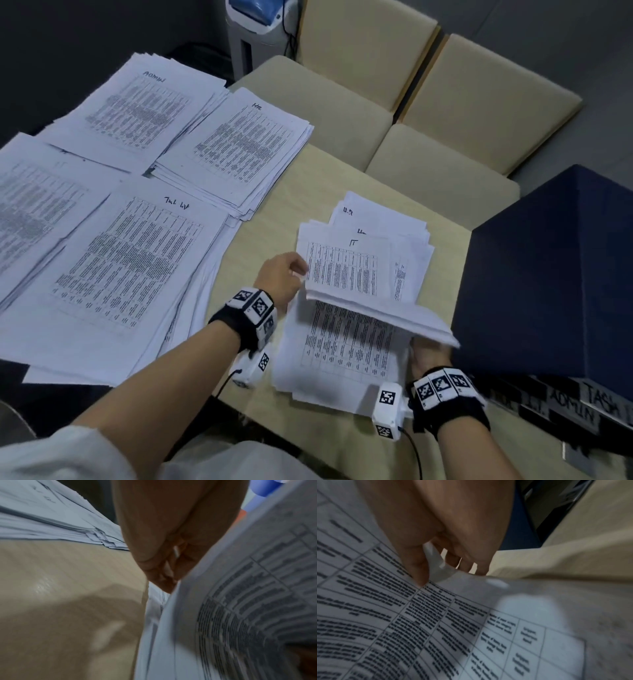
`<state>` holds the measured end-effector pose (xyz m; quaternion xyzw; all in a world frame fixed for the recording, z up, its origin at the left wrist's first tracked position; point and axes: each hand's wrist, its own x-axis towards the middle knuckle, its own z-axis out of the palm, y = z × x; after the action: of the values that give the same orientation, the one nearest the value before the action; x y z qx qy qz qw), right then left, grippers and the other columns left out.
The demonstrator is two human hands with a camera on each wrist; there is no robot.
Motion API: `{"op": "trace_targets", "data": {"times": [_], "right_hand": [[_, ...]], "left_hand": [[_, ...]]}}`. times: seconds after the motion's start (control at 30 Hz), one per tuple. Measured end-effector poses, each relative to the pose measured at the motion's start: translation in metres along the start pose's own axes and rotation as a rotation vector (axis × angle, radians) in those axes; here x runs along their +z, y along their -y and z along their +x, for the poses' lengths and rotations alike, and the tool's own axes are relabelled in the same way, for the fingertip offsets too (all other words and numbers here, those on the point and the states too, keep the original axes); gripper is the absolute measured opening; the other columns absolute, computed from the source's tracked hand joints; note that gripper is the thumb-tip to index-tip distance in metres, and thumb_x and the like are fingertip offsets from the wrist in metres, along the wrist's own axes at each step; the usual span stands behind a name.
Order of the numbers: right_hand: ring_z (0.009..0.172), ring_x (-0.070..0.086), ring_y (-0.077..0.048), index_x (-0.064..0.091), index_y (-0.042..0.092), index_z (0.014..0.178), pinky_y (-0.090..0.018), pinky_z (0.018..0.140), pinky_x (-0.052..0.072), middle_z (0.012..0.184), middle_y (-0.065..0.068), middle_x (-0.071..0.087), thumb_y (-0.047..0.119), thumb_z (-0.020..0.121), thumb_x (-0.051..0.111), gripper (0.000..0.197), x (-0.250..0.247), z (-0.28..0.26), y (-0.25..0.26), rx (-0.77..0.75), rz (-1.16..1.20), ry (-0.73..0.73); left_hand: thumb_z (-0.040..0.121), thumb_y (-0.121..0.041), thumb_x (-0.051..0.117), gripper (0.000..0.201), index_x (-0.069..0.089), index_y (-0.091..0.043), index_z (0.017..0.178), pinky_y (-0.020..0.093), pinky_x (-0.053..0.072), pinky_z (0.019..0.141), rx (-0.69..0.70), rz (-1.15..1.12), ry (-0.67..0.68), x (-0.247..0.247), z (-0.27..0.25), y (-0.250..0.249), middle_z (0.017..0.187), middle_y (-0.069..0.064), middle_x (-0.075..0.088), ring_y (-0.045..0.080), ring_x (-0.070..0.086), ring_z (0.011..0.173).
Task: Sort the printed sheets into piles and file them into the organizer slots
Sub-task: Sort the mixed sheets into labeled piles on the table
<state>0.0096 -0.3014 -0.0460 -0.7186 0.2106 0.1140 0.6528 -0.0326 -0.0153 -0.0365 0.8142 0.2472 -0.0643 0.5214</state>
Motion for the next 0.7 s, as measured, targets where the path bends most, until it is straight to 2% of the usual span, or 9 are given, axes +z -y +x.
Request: {"op": "trace_targets", "data": {"times": [0.03, 0.07, 0.13, 0.23, 0.33, 0.4, 0.47, 0.57, 0.7], "right_hand": [[0.098, 0.064, -0.03, 0.072, 0.018, 0.081, -0.046, 0.087, 0.054, 0.093, -0.007, 0.071, 0.01, 0.079, 0.074, 0.009, 0.001, 0.003, -0.005, 0.005, -0.018, -0.069], [0.098, 0.065, -0.03, 0.072, 0.018, 0.082, -0.043, 0.085, 0.054, 0.093, -0.006, 0.072, 0.007, 0.078, 0.072, 0.012, 0.0, 0.004, -0.008, 0.028, -0.03, -0.102], [0.09, 0.063, -0.025, 0.069, 0.018, 0.082, -0.034, 0.075, 0.051, 0.086, -0.002, 0.069, 0.001, 0.082, 0.067, 0.017, -0.002, 0.005, -0.007, 0.055, -0.032, -0.117], [0.078, 0.062, -0.024, 0.068, 0.021, 0.079, -0.032, 0.067, 0.054, 0.084, -0.004, 0.068, -0.001, 0.084, 0.062, 0.023, -0.008, 0.0, 0.0, 0.036, 0.009, -0.079], [0.06, 0.063, -0.016, 0.062, 0.007, 0.08, -0.023, 0.05, 0.05, 0.068, 0.001, 0.069, -0.011, 0.089, 0.048, 0.024, -0.013, -0.001, 0.008, 0.013, 0.024, 0.016], [0.067, 0.064, -0.019, 0.065, 0.008, 0.084, -0.028, 0.059, 0.052, 0.067, 0.006, 0.072, -0.008, 0.09, 0.048, 0.024, -0.014, 0.003, 0.012, 0.054, 0.048, 0.084], [0.08, 0.061, -0.021, 0.067, 0.009, 0.098, -0.03, 0.069, 0.051, 0.082, 0.006, 0.073, 0.003, 0.092, 0.056, 0.014, -0.015, 0.006, 0.009, 0.067, 0.033, 0.128], [0.083, 0.061, -0.017, 0.063, 0.009, 0.123, -0.022, 0.063, 0.052, 0.103, -0.002, 0.064, 0.01, 0.101, 0.05, 0.025, -0.01, 0.013, 0.013, 0.176, 0.088, 0.11], [0.078, 0.066, -0.014, 0.057, 0.008, 0.134, -0.026, 0.069, 0.045, 0.124, -0.007, 0.063, 0.025, 0.101, 0.054, 0.037, 0.008, 0.038, 0.043, 0.433, -0.06, 0.098]], "left_hand": [[0.083, -0.008, 0.061, 0.011, 0.065, -0.014, 0.092, 0.03, 0.05, 0.077, -0.055, 0.156, -0.094, 0.002, 0.0, 0.004, 0.092, 0.003, 0.068, 0.023, 0.063, 0.089], [0.084, -0.023, 0.066, 0.014, 0.061, -0.014, 0.093, 0.033, 0.053, 0.077, -0.122, 0.274, -0.134, 0.004, -0.001, 0.008, 0.09, 0.003, 0.066, 0.024, 0.063, 0.086], [0.082, -0.043, 0.07, 0.033, 0.058, -0.013, 0.09, 0.036, 0.055, 0.074, -0.192, 0.412, -0.078, 0.012, -0.001, 0.011, 0.085, 0.004, 0.064, 0.026, 0.062, 0.081], [0.086, -0.035, 0.068, 0.029, 0.057, -0.009, 0.08, 0.034, 0.052, 0.068, -0.144, 0.474, -0.043, 0.02, 0.004, 0.008, 0.083, 0.01, 0.064, 0.031, 0.063, 0.08], [0.094, -0.024, 0.055, 0.027, 0.058, -0.004, 0.076, 0.032, 0.042, 0.061, -0.032, 0.575, -0.071, 0.018, 0.011, 0.005, 0.076, 0.01, 0.063, 0.031, 0.06, 0.073], [0.098, -0.021, 0.049, 0.025, 0.066, -0.006, 0.088, 0.031, 0.046, 0.061, 0.029, 0.752, -0.065, 0.011, 0.013, -0.004, 0.074, 0.006, 0.06, 0.029, 0.061, 0.07], [0.1, -0.024, 0.045, 0.023, 0.065, -0.014, 0.093, 0.031, 0.05, 0.061, 0.138, 0.922, -0.057, -0.001, 0.013, -0.015, 0.074, 0.004, 0.058, 0.028, 0.063, 0.069], [0.103, -0.038, 0.041, 0.035, 0.06, -0.014, 0.085, 0.029, 0.044, 0.057, 0.267, 0.761, -0.063, -0.017, 0.018, -0.024, 0.067, 0.002, 0.057, 0.025, 0.059, 0.063], [0.092, -0.027, 0.065, 0.038, 0.046, -0.011, 0.064, 0.027, 0.03, 0.052, 0.331, 0.166, -0.012, -0.021, 0.015, -0.016, 0.054, -0.003, 0.04, 0.015, 0.036, 0.05]]}}
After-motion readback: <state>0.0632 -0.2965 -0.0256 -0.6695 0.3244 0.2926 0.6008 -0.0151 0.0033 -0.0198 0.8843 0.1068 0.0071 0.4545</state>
